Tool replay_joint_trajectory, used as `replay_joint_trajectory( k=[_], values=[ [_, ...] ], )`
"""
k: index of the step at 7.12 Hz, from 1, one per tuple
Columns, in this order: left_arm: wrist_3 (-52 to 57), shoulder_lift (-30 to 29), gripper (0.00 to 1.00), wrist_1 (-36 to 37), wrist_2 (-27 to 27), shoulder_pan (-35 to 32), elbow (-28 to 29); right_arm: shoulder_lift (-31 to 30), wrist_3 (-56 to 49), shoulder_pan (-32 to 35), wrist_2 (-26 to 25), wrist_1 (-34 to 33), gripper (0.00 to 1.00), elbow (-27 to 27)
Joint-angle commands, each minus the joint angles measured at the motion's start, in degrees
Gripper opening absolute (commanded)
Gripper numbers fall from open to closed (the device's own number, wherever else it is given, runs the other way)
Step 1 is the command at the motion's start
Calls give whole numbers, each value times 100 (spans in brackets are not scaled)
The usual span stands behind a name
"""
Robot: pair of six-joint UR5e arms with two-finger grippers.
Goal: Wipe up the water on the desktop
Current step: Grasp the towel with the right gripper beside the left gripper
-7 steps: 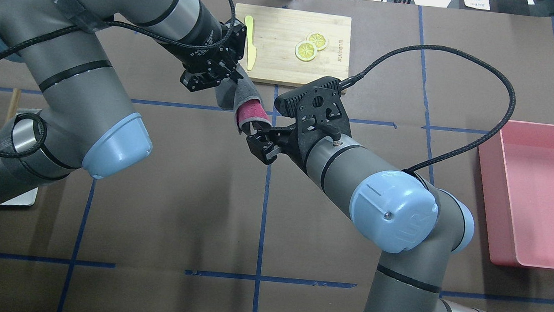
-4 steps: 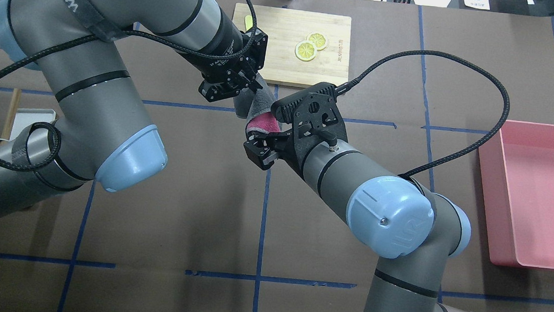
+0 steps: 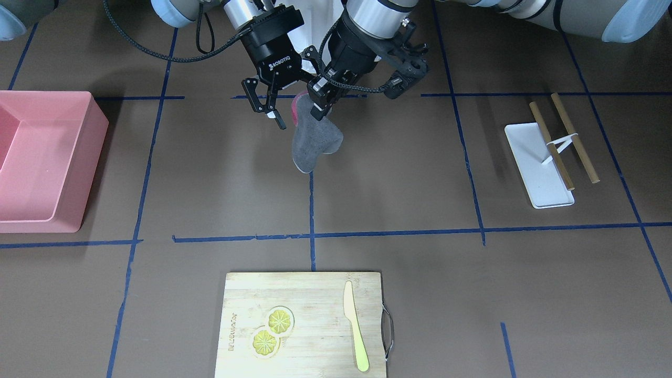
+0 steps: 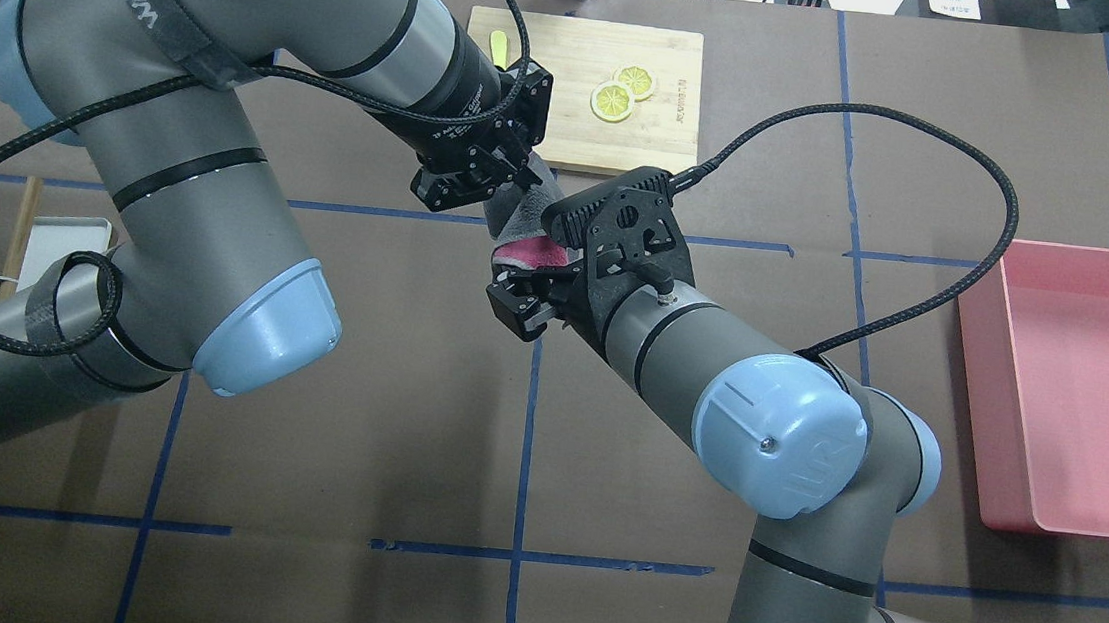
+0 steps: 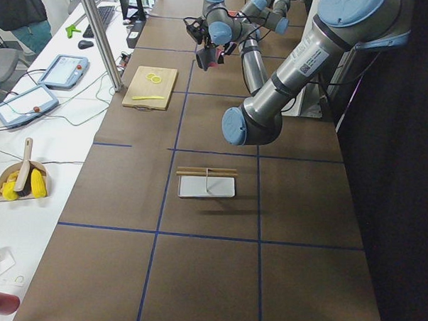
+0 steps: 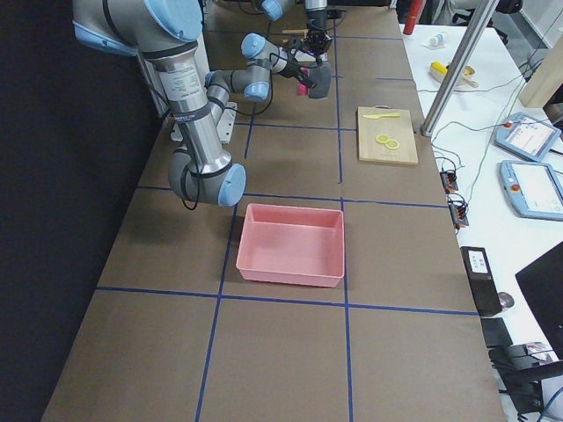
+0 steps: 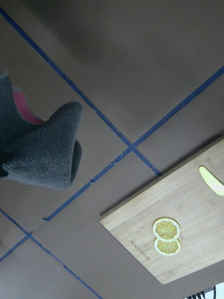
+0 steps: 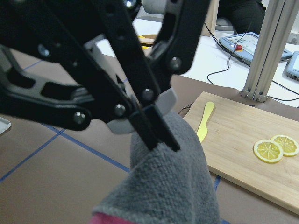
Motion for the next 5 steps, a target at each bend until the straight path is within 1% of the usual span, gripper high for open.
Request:
replay_joint_trajectory(
  k=[1,2,4,5],
  values=[
    [0,-12,4,-9,-2,4,43,-7,25,-19,9,34,71,-6],
    [9,-3,4,-9,-2,4,69,-7,25,-19,26,35,42,11],
    [18,14,4,-9,-2,4,69,-42,8,-19,79,61,4,107],
    [35,23,4,-9,-2,4,69,-69,17,-19,96,52,0,169]
  ],
)
